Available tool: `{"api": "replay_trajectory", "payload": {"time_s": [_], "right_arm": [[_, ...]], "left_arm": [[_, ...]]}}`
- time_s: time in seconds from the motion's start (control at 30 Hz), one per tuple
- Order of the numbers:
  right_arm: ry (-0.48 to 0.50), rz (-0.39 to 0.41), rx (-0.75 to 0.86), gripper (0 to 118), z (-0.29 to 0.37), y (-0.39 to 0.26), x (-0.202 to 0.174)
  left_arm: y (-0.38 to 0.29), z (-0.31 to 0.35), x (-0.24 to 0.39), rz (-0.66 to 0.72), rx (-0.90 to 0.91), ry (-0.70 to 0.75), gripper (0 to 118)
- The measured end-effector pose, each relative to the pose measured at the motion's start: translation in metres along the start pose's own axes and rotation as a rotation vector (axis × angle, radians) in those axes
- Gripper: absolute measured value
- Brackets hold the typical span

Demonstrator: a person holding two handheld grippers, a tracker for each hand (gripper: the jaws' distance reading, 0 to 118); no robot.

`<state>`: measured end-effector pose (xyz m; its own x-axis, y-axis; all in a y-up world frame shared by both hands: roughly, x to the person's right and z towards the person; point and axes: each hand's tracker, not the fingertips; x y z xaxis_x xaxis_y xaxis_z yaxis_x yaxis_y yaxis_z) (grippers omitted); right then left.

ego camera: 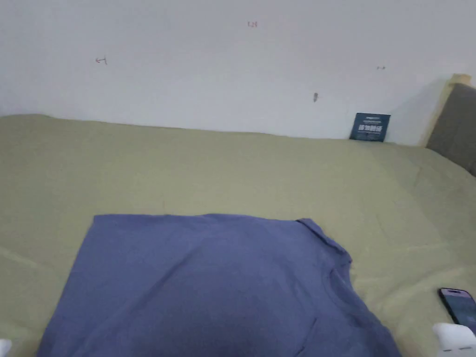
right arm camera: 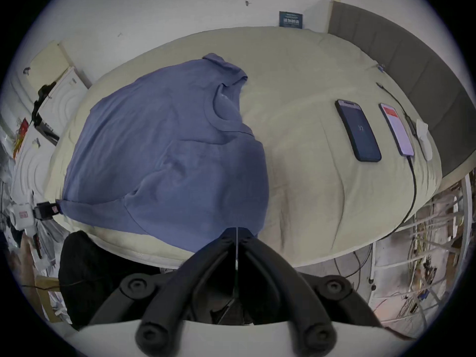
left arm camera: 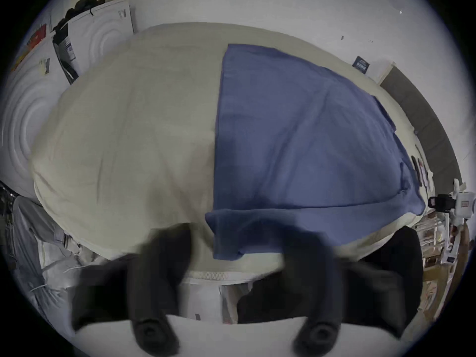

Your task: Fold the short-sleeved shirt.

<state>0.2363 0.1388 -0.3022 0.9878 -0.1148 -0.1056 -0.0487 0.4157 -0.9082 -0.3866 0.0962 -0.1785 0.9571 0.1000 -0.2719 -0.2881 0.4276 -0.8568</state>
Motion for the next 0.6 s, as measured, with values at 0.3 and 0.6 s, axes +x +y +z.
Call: {"api": "replay_trajectory", "payload": {"time_s": [0.3, 0.6], "right_arm": [[0.02, 0.025, -0.086, 102, -0.042, -0.002, 0.001], [-0.006, 0.084, -0.08, 5, -0.038, -0.002, -0.019]], "left_arm": [[-0.008, 0.009, 0.01, 0.018, 0.003, -0.028, 3], [-0.007, 0.019, 0.005, 0.024, 0.006, -0.047, 3]]}}
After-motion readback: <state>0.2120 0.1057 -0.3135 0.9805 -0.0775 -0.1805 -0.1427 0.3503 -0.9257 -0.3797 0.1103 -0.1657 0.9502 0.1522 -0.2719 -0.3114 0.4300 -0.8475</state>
